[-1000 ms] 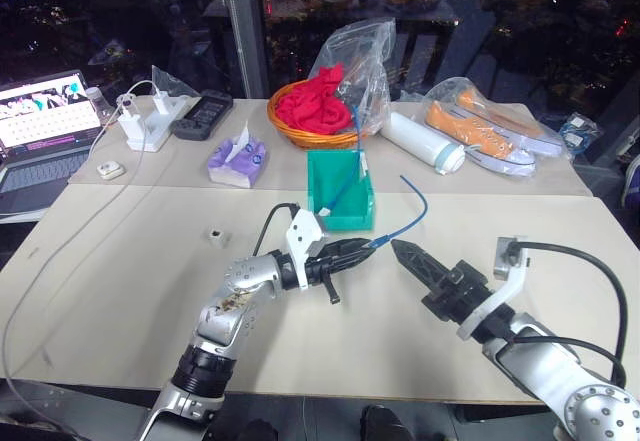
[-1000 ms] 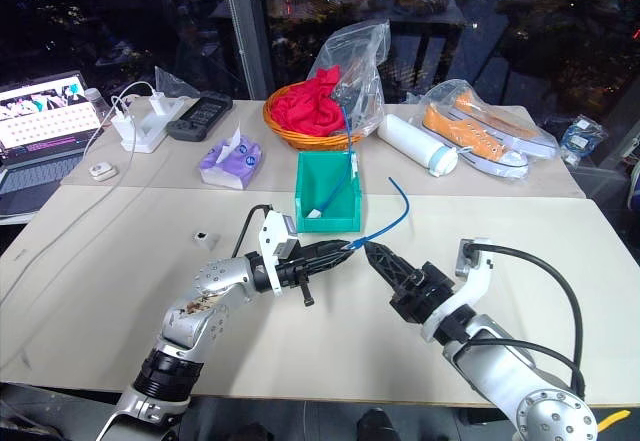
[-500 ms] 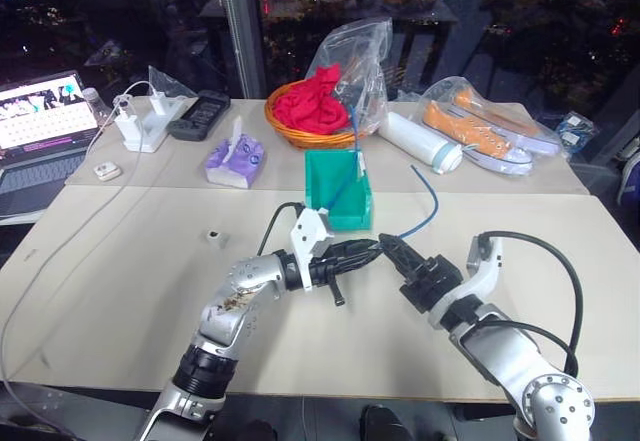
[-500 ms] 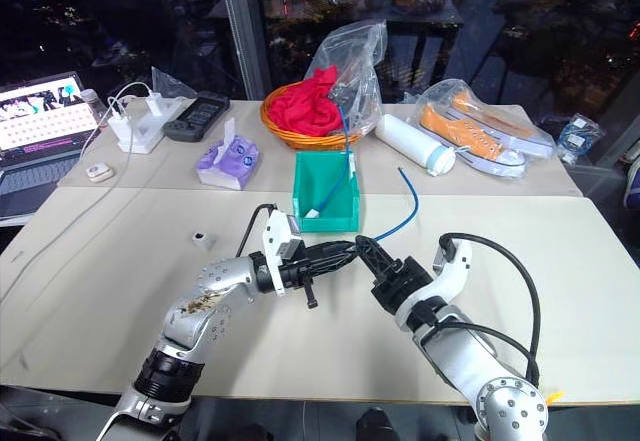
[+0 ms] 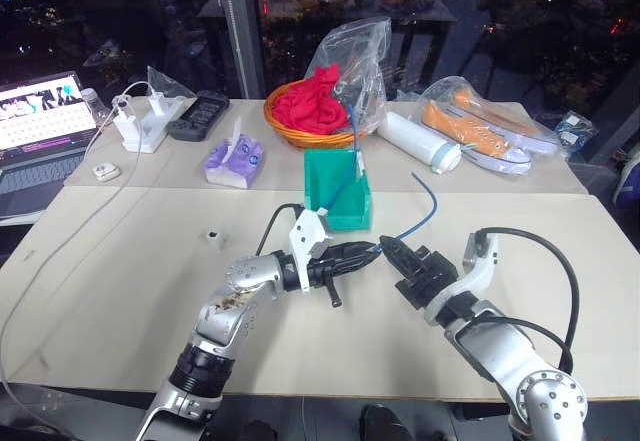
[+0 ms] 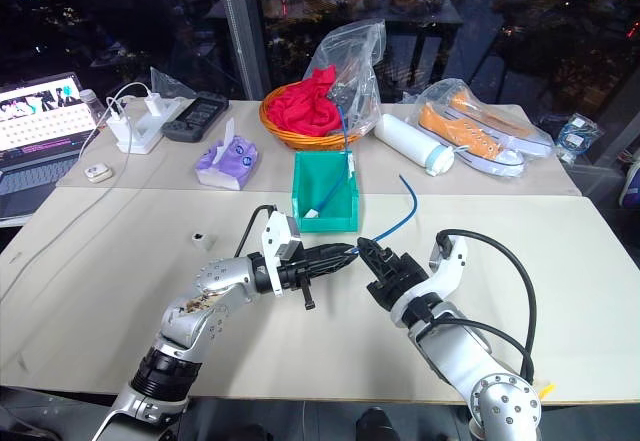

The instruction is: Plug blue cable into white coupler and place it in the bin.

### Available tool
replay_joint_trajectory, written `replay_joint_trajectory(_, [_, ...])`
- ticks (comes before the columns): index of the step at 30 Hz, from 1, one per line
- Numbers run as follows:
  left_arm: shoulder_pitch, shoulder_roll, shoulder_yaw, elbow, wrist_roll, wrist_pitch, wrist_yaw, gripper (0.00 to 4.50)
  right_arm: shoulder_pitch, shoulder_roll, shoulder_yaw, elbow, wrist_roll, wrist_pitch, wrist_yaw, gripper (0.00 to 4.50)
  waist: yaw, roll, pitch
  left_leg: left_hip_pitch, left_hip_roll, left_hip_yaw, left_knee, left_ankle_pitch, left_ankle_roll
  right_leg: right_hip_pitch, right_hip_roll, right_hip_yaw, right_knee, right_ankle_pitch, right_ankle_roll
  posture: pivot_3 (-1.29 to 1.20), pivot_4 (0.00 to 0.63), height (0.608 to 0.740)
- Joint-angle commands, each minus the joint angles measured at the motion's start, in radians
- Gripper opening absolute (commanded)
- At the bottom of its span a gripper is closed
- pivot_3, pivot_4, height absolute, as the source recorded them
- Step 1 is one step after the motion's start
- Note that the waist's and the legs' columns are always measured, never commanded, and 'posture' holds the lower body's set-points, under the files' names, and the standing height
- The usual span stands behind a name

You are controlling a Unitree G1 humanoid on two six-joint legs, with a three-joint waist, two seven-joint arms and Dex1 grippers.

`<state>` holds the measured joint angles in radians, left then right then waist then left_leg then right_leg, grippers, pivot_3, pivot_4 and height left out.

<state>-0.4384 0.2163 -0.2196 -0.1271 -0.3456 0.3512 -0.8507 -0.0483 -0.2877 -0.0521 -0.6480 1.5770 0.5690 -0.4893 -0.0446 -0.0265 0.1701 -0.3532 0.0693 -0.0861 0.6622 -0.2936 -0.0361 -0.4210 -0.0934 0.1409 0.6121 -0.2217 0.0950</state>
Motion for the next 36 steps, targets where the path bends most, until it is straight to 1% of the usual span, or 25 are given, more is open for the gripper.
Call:
replay_joint_trajectory(1, [-0.023, -0.007, 0.005, -0.033, -0.016, -0.017, 0.002, 0.08, -0.001, -0.005, 0.014, -0.013, 0.009, -0.002, -0.011, 0.02, -0.001, 0.000, 0.000, 0.000, 0.000, 0.000, 0.000, 0.000, 0.000, 0.000, 0.000, 0.000, 0.000, 0.000, 0.000, 0.00, 0.150, 0.722])
replay_joint_trajectory(9, [-0.015, 0.005, -0.001, -0.034, 0.007, -0.009, 0.023, 0.08, -0.023, -0.027, 0.029, -0.017, 0.004, 0.012, 0.000, 0.02, 0.000, 0.000, 0.000, 0.000, 0.000, 0.000, 0.000, 0.000, 0.000, 0.000, 0.000, 0.000, 0.000, 0.000, 0.000, 0.00, 0.150, 0.722])
replay_joint_trajectory(12, [-0.011, -0.004, 0.021, -0.042, -0.032, 0.017, 0.026, 0.08, -0.031, -0.030, 0.032, -0.009, 0.004, 0.011, -0.001, 0.02, -0.001, 0.000, 0.000, 0.000, 0.000, 0.000, 0.000, 0.000, 0.000, 0.000, 0.000, 0.000, 0.000, 0.000, 0.000, 0.00, 0.150, 0.722])
replay_joint_trajectory(13, [-0.011, -0.001, 0.023, -0.048, -0.033, 0.022, 0.029, 0.89, -0.034, -0.032, 0.029, -0.004, 0.003, 0.010, 0.000, 0.00, -0.001, 0.000, 0.000, 0.000, 0.000, 0.000, 0.000, 0.000, 0.000, 0.000, 0.000, 0.000, 0.000, 0.000, 0.000, 0.00, 0.150, 0.722])
replay_joint_trajectory(14, [-0.011, 0.002, 0.022, -0.052, -0.033, 0.026, 0.031, 1.28, -0.036, -0.034, 0.027, -0.002, 0.003, 0.008, 0.001, 0.00, -0.001, 0.000, 0.000, 0.000, 0.000, 0.000, 0.000, 0.000, 0.000, 0.000, 0.000, 0.000, 0.000, 0.000, 0.000, 0.00, 0.150, 0.722])
replay_joint_trajectory(15, [-0.012, 0.005, 0.022, -0.054, -0.030, 0.027, 0.033, 1.54, -0.039, -0.035, 0.027, 0.001, 0.001, 0.007, 0.002, 0.00, -0.001, 0.000, 0.000, 0.000, 0.000, 0.000, 0.000, 0.000, 0.000, 0.000, 0.000, 0.000, 0.000, 0.000, 0.000, 0.00, 0.150, 0.722])
replay_joint_trajectory(16, [-0.012, 0.007, 0.024, -0.057, -0.032, 0.033, 0.036, 2.01, -0.044, -0.035, 0.025, 0.006, -0.006, 0.003, 0.004, 0.00, -0.001, 0.000, 0.000, 0.000, 0.000, 0.000, 0.000, 0.000, 0.000, 0.000, 0.000, 0.000, 0.000, 0.000, 0.000, 0.00, 0.150, 0.722])
replay_joint_trajectory(17, [-0.010, 0.007, 0.039, -0.063, -0.041, 0.043, 0.049, 2.30, -0.052, -0.036, 0.016, 0.018, -0.017, -0.003, 0.004, 0.00, -0.001, 0.000, 0.000, 0.000, 0.000, 0.000, 0.000, 0.000, 0.000, 0.000, 0.000, 0.000, 0.000, 0.000, 0.000, 0.00, 0.150, 0.722])
replay_joint_trajectory(20, [-0.001, 0.011, 0.094, -0.081, -0.062, 0.079, 0.102, 2.30, -0.070, -0.039, -0.013, 0.054, -0.049, -0.020, 0.007, 0.00, 0.000, 0.000, 0.000, 0.000, 0.000, 0.000, 0.000, 0.000, 0.000, 0.000, 0.000, 0.000, 0.000, 0.000, 0.000, 0.00, 0.150, 0.722])
replay_joint_trajectory(23, [0.038, 0.025, 0.157, -0.123, -0.058, 0.110, 0.187, 2.30, -0.091, -0.033, -0.055, 0.079, -0.087, -0.048, 0.020, 0.00, -0.002, 0.000, 0.000, 0.000, 0.000, 0.000, 0.000, 0.000, 0.000, -0.001, 0.000, 0.000, 0.000, 0.000, 0.000, 0.00, 0.150, 0.722])
replay_joint_trajectory(27, [0.141, -0.011, 0.268, -0.255, -0.099, 0.213, 0.372, 2.30, -0.128, -0.022, -0.096, 0.105, -0.103, -0.069, 0.027, 0.00, -0.006, 0.000, 0.000, 0.000, 0.000, 0.000, -0.001, 0.000, 0.000, -0.001, 0.000, 0.000, 0.000, 0.000, 0.000, 0.00, 0.150, 0.722])
replay_joint_trajectory(31, [0.290, 0.020, 0.329, -0.401, -0.074, 0.294, 0.479, 2.30, -0.174, -0.004, -0.128, 0.123, -0.086, -0.081, 0.045, 0.00, -0.004, 0.000, 0.000, -0.001, 0.000, -0.001, -0.001, 0.000, 0.000, -0.001, 0.000, 0.000, 0.000, 0.000, 0.000, 0.00, 0.150, 0.722])
replay_joint_trajectory(34, [0.383, 0.031, 0.395, -0.455, -0.061, 0.347, 0.568, 2.30, -0.202, 0.006, -0.134, 0.136, -0.064, -0.073, 0.058, 0.00, -0.002, 0.001, 0.000, -0.001, 0.000, -0.001, -0.001, 0.000, 0.000, -0.002, 0.000, 0.000, 0.000, 0.000, 0.000, 0.00, 0.150, 0.722])
replay_joint_trajectory(36, [0.423, 0.013, 0.438, -0.474, -0.056, 0.363, 0.630, 2.30, -0.212, 0.013, -0.127, 0.148, -0.055, -0.059, 0.070, 0.00, -0.002, 0.001, 0.000, -0.001, 0.000, 0.000, -0.001, 0.000, 0.000, -0.002, 0.000, 0.000, 0.000, 0.000, 0.000, 0.00, 0.150, 0.722])
